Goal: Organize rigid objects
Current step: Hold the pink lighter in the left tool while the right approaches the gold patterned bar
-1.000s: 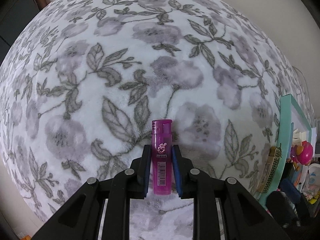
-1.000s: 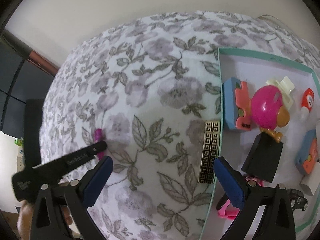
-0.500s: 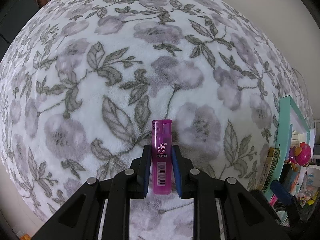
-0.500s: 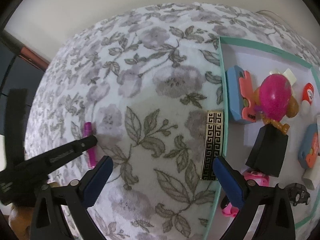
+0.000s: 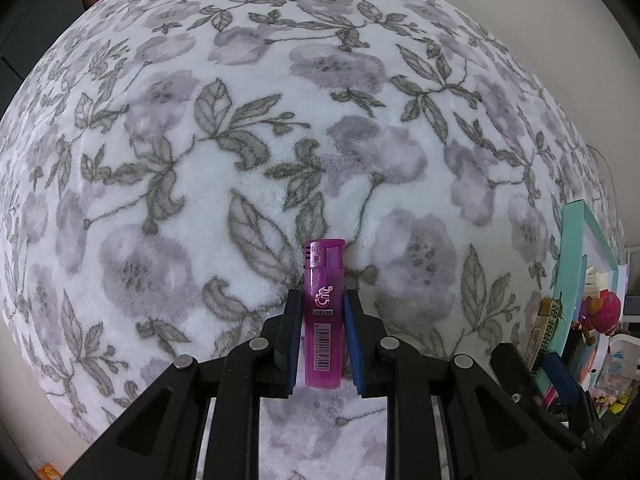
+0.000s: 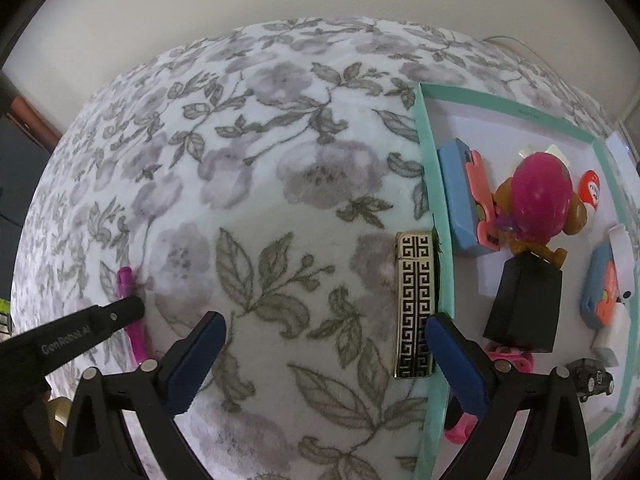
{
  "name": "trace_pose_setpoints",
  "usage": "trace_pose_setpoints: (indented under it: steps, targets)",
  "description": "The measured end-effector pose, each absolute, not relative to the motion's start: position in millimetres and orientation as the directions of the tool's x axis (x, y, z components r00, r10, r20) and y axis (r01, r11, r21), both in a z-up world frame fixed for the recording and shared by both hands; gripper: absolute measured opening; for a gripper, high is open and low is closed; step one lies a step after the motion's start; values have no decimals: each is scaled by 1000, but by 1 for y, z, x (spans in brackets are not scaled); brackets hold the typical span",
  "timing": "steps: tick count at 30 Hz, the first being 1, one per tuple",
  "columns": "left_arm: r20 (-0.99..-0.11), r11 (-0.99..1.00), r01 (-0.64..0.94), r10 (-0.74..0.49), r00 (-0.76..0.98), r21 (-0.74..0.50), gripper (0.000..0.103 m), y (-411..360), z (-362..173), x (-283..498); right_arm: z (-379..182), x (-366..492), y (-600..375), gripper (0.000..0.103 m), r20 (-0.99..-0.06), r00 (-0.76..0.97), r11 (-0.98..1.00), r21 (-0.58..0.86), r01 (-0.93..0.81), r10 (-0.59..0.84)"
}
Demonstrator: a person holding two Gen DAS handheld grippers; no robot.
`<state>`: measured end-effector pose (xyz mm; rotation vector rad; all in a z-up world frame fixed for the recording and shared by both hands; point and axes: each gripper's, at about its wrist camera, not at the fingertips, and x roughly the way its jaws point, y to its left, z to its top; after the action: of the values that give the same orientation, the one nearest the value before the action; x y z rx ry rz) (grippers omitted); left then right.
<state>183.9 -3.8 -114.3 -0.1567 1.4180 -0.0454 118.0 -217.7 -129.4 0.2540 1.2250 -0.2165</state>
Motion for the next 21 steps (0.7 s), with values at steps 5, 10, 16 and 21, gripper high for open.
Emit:
trace_pose_setpoints:
  steps: [5,10,16,21]
  targets:
    - [-980,987,-72,-129,152,-141,22,-3,-118,182,-130,117,-231,100,-943,327,938,55,344,-64]
    - [-980,987,-79,-129,151,-142,22,-7,-121,182,-134,121,-224,102,-943,325,947,36,320,-74]
    - [-979,984,-90,-138,149,-152,22,-10,-122,184,-136,124,-220,101,-941,338,944,142,299,35]
    - [-979,985,-88,-137,149,-151,22,-10,-123,184,-137,123,-229,83,-935,350,924,175,340,48]
